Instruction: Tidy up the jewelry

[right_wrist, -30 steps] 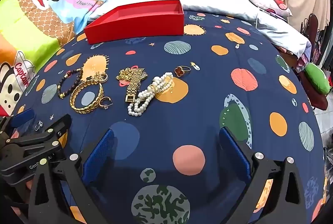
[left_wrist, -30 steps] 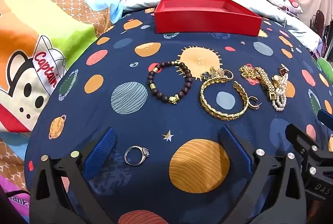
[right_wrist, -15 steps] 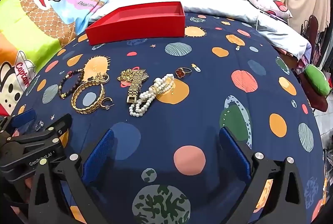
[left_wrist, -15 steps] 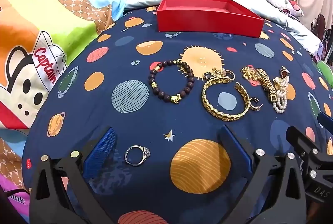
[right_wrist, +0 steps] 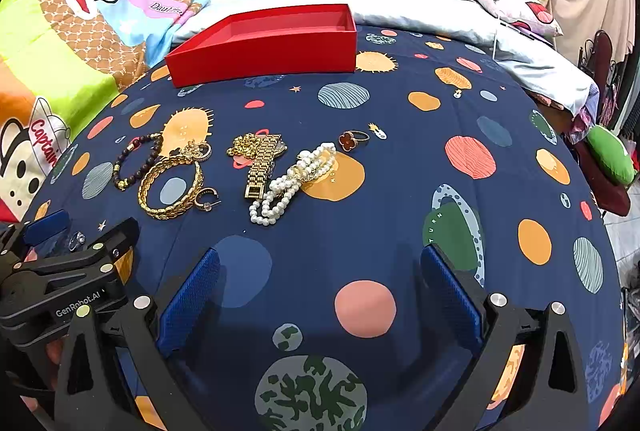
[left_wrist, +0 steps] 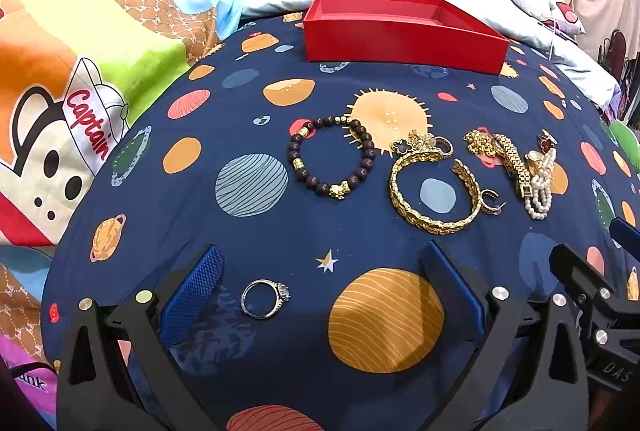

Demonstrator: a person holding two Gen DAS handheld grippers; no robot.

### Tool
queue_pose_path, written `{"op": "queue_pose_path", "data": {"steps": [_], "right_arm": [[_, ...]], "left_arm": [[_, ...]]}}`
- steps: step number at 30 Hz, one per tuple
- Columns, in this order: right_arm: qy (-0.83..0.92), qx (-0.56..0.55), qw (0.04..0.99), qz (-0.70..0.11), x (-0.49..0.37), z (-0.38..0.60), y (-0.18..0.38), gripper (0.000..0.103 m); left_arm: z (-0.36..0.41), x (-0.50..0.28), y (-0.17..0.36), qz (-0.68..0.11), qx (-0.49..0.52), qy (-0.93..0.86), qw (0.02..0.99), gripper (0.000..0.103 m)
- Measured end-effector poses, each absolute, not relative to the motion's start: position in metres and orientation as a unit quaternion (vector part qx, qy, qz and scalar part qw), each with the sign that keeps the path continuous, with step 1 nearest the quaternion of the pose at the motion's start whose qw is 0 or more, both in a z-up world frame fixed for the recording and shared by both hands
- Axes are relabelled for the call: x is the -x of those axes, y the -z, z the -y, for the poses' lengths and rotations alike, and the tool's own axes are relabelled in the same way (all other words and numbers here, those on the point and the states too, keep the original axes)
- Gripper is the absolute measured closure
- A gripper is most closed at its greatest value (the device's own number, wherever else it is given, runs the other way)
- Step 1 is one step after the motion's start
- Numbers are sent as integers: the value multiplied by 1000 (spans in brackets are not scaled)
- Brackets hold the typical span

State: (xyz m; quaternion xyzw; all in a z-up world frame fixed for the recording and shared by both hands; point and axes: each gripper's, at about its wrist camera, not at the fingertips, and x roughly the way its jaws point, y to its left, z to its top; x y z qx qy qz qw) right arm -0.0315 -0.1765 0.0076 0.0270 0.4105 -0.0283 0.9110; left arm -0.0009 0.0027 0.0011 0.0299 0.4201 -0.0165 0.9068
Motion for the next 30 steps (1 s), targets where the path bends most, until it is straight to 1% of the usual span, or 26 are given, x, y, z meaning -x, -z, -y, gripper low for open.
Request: {"op": "queue_pose_path", "data": {"steps": [30], "right_arm": [[27, -27, 912, -409, 32, 177, -9, 5]], "left_arm": [[-6, 2, -6, -414, -20, 18, 910, 5]]}}
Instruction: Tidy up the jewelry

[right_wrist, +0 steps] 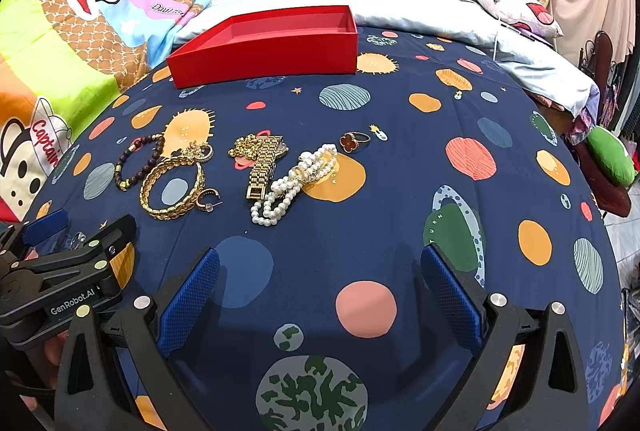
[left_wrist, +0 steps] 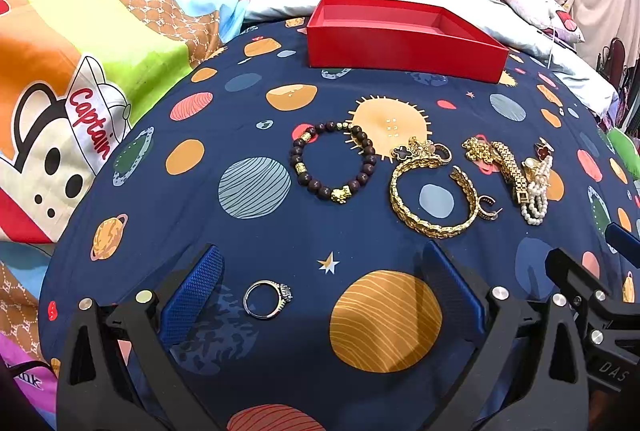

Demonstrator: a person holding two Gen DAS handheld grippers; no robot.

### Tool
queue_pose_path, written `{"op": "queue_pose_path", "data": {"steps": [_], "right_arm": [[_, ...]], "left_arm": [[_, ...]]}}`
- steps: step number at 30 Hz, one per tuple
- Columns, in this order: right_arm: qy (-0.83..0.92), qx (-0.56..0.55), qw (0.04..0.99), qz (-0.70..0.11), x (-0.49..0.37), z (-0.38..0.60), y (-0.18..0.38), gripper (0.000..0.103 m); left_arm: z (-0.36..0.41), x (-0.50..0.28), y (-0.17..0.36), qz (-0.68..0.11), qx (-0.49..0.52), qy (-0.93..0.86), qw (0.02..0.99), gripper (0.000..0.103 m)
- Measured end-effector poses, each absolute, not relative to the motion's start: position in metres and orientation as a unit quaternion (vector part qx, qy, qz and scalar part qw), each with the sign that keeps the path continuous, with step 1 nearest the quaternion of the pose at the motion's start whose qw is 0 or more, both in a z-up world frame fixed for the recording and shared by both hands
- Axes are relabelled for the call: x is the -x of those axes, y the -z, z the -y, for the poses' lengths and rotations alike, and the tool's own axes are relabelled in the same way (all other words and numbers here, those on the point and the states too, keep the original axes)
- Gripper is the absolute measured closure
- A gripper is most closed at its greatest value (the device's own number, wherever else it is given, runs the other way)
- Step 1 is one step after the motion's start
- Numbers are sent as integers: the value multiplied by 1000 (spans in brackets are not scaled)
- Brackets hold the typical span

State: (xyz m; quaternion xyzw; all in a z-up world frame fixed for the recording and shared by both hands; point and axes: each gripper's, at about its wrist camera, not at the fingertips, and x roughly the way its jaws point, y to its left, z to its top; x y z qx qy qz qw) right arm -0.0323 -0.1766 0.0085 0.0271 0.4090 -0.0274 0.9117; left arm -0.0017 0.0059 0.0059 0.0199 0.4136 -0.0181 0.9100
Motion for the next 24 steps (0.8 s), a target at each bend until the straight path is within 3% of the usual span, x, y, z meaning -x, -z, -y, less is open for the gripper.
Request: {"op": "queue_pose_path", "data": {"steps": [24], "right_arm": [[27, -27, 912, -408, 33, 176, -9, 5]], "left_arm": [[-2, -7, -8, -412, -21, 17, 911, 5]]}}
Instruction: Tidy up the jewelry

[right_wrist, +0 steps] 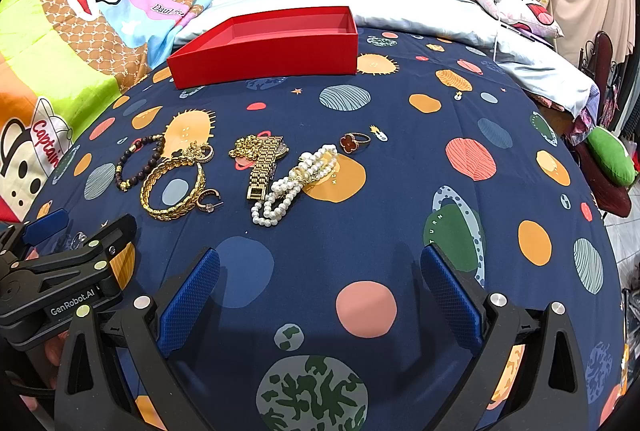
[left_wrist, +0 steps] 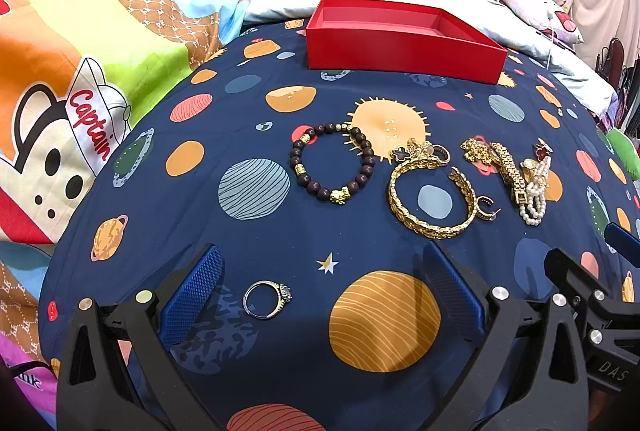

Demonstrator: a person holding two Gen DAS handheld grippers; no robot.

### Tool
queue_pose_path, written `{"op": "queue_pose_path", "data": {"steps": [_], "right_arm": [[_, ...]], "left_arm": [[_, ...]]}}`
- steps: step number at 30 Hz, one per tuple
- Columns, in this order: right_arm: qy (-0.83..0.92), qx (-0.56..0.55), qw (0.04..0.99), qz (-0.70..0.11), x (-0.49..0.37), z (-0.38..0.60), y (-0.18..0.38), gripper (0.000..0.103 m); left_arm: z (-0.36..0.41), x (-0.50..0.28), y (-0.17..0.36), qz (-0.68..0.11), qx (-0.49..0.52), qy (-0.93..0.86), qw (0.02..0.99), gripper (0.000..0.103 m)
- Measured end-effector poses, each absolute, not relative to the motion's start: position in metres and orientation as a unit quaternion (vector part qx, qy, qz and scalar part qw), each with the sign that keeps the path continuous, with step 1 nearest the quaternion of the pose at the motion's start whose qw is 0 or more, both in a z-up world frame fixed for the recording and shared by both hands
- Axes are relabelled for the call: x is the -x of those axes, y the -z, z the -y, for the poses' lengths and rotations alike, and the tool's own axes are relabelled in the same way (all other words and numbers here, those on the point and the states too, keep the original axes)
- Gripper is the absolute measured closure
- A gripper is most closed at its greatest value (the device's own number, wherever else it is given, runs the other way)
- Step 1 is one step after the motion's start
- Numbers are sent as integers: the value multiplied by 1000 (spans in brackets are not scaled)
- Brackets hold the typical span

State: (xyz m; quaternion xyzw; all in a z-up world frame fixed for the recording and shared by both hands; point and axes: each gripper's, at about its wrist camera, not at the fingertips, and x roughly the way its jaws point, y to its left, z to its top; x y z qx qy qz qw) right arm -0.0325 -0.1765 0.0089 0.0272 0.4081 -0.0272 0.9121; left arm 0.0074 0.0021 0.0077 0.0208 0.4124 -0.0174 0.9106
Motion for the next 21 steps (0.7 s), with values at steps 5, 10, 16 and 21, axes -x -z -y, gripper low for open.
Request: {"op": "queue_pose_path", "data": {"steps": [5, 10, 16, 21], "right_arm": [[27, -27, 912, -408, 32, 177, -9, 5], [27, -27, 912, -408, 33, 177, -8, 5], [28, -28, 913, -407, 35, 179, -7, 5], [30, -40, 912, -407, 30, 177, -15, 5]], "left_arm": [[-5, 2, -5, -413, -21, 17, 910, 5], [-6, 3, -5, -413, -20, 17, 910, 5], [-6, 3, -5, -412, -15, 19, 911, 5], [-19, 1, -11, -414, 24, 20, 910, 5]]}}
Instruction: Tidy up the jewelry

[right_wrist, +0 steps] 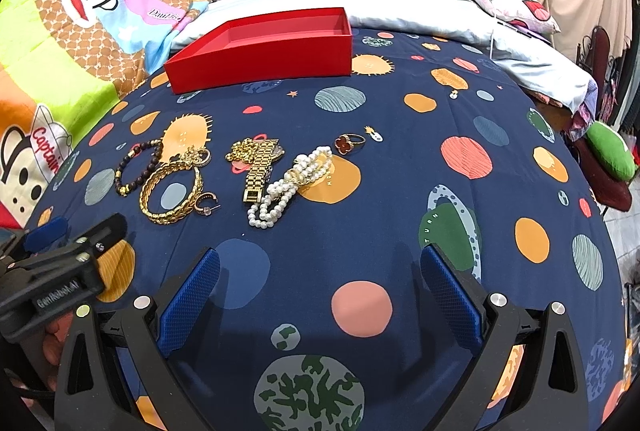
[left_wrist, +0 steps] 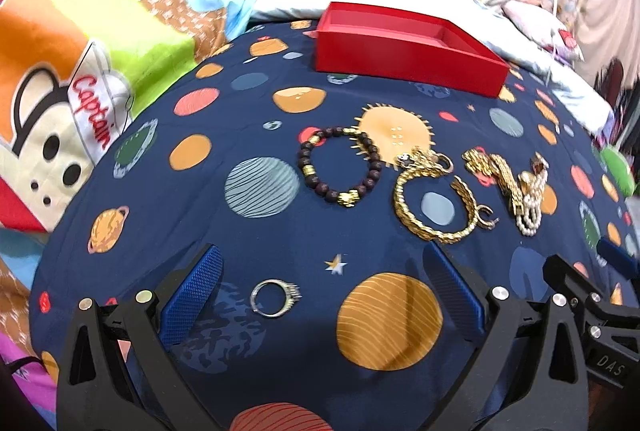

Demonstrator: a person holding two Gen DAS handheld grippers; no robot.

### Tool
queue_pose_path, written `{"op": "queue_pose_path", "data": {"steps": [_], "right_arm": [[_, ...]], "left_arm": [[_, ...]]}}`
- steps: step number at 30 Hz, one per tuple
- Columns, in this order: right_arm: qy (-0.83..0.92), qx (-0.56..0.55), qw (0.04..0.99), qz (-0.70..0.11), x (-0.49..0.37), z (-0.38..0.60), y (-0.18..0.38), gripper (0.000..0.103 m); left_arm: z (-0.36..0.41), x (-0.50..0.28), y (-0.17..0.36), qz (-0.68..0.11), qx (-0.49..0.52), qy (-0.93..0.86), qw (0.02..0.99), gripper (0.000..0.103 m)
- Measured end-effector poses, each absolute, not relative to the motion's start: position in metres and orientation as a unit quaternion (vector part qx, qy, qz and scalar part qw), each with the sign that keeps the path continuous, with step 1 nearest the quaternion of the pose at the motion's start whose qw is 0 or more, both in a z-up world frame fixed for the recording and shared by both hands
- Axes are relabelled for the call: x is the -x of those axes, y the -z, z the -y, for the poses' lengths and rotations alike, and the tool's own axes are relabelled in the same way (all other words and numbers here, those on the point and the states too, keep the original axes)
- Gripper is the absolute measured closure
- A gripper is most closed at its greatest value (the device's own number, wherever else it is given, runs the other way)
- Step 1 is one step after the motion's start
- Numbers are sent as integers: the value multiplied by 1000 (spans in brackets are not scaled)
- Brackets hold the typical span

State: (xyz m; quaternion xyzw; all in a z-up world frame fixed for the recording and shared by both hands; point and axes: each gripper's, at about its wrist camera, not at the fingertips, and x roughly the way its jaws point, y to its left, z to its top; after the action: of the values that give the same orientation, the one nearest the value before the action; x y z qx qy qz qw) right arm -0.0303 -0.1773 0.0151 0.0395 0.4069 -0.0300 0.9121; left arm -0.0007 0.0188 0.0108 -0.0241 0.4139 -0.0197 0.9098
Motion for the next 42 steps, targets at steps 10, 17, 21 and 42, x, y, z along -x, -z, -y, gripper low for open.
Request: {"op": "queue_pose_path", "data": {"steps": [10, 17, 21, 42], "right_arm": [[27, -50, 912, -407, 29, 182, -13, 5], [24, -59, 908, -414, 26, 185, -12, 5], [26, -91, 900, -425, 22, 197, -11, 5], [9, -96, 885, -456, -45, 183, -13, 76]], "left_arm": [[-48, -19, -17, -422, 40, 0, 906, 5], [-34, -40, -22, -422, 41, 24, 906, 5], [-18, -34, -23, -419, 31, 54, 906, 5], [-27, -35, -16, -423, 32, 29, 905, 5]]}}
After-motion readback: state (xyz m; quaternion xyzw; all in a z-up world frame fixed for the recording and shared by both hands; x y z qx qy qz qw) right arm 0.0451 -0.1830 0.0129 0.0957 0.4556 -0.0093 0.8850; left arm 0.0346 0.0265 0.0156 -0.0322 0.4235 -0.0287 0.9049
